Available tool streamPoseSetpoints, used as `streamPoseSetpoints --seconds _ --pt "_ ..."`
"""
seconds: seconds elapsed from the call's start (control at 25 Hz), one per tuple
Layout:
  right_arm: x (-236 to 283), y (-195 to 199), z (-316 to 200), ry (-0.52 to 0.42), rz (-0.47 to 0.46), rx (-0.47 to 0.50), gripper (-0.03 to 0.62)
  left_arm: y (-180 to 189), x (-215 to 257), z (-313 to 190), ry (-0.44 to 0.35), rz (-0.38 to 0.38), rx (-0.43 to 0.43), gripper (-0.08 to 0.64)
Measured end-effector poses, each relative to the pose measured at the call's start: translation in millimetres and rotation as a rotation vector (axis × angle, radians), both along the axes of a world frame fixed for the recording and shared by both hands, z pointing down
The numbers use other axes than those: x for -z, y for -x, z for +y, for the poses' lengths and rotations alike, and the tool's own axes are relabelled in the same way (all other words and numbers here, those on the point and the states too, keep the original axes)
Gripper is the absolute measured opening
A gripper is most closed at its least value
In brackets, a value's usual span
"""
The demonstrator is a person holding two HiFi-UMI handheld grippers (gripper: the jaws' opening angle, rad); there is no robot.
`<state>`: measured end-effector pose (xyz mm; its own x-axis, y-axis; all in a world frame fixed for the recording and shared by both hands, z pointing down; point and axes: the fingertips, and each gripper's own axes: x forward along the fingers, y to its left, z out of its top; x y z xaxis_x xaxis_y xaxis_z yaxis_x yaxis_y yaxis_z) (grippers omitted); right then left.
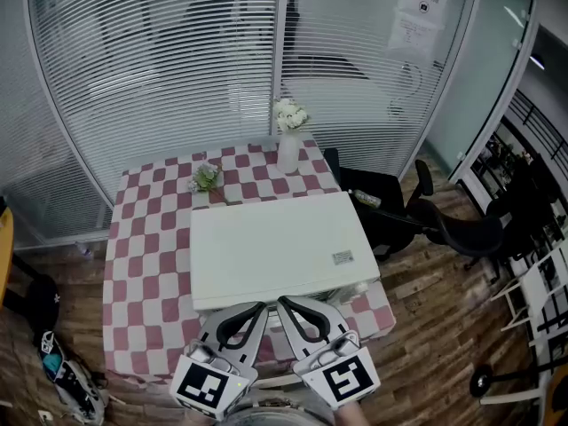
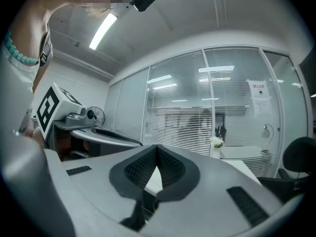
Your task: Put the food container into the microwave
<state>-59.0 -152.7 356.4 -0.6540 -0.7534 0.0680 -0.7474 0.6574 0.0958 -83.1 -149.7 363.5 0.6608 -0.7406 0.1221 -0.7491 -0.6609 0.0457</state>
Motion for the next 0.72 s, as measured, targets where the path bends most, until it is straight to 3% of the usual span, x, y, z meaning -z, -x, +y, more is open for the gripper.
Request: streamPoseSetpoints --seconds 0.72 --pt "-7.3 -0.8 -1.4 0.013 0.015 -0.003 -0.008 -1.7 -6.8 0.4 0.027 -0.013 -0.004 0.011"
